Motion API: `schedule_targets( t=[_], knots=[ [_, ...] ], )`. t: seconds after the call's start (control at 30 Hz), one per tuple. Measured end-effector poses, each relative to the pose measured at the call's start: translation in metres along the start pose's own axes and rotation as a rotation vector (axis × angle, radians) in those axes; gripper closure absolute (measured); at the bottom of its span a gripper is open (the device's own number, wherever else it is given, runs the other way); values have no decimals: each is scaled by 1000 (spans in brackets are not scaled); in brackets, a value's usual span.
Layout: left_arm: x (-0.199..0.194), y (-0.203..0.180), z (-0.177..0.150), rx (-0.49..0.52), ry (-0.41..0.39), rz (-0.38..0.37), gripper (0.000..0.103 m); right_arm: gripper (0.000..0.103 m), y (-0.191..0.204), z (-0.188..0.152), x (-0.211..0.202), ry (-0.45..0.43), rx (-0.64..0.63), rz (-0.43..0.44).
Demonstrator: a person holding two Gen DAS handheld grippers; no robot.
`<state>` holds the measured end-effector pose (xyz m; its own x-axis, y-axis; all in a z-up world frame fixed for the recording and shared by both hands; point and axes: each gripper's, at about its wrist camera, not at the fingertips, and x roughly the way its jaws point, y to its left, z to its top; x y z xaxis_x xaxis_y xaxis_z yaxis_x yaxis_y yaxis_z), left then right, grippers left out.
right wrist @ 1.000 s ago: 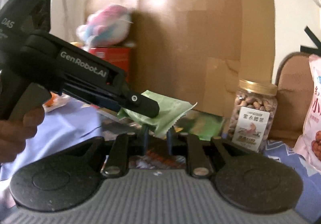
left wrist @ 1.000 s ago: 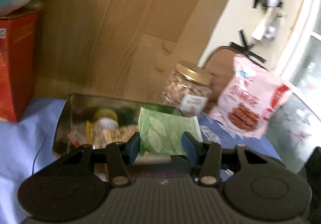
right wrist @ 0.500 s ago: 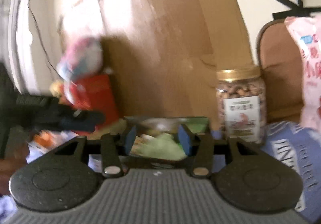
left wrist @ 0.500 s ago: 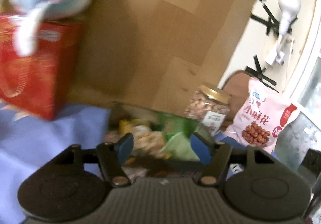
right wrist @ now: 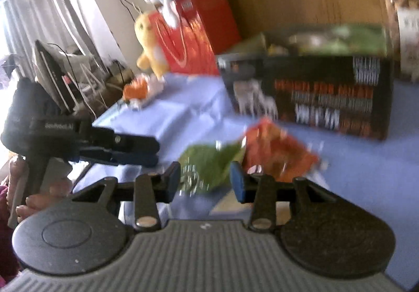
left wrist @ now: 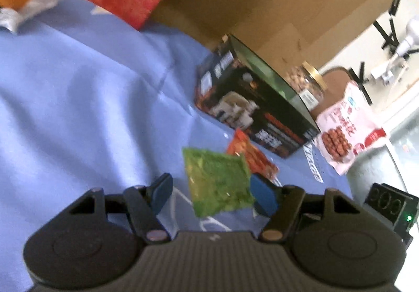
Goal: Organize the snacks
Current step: 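Reach the left gripper to the green leafy packet and grasp it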
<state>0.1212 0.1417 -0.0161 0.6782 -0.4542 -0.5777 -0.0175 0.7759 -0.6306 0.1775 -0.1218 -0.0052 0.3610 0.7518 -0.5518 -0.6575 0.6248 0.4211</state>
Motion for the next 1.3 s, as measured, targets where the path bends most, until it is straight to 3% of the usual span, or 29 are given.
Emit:
schedule_targets(
  t=[0.2,0.3,0.37,0.43,0.53,0.57,0.63,0.77,0.97,1.03,1.2,1.3],
  knots=[
    [9,0,1,2,-15,-43,36,59,-7,2,12,-14,131,-8],
    [7,6,0,-22,-19,-64,37,60,0,3,17,-32,132,-37],
    [4,9,-1,-34,-23,-72,37,73,2,1,20,-32,131,-54],
    [0,11,-4,-37,-25,-79,37,77,1,-1,17,-32,153,-42],
    [-4,12,-10,-44,-21,-89,44,80,7,-5,9,-49,157,-23],
    [-5,12,-12,-57,-5,-114,51,88,11,-7,3,-60,148,-16],
    [-4,11,-17,-85,25,-166,52,88,22,-11,-8,-83,119,-25],
    [0,-11,-34,0,39,-145,52,88,35,-31,-34,-106,36,-111],
    [15,-49,-57,147,120,-190,48,88,24,-64,-75,-147,112,-165],
    [18,-56,-61,180,132,-198,48,83,20,-72,-84,-151,123,-185],
    [14,-53,-59,158,143,-199,43,80,7,-80,-88,-139,172,-149],
    [8,-47,-54,126,123,-181,40,66,4,-75,-87,-157,190,-125]
  ],
)
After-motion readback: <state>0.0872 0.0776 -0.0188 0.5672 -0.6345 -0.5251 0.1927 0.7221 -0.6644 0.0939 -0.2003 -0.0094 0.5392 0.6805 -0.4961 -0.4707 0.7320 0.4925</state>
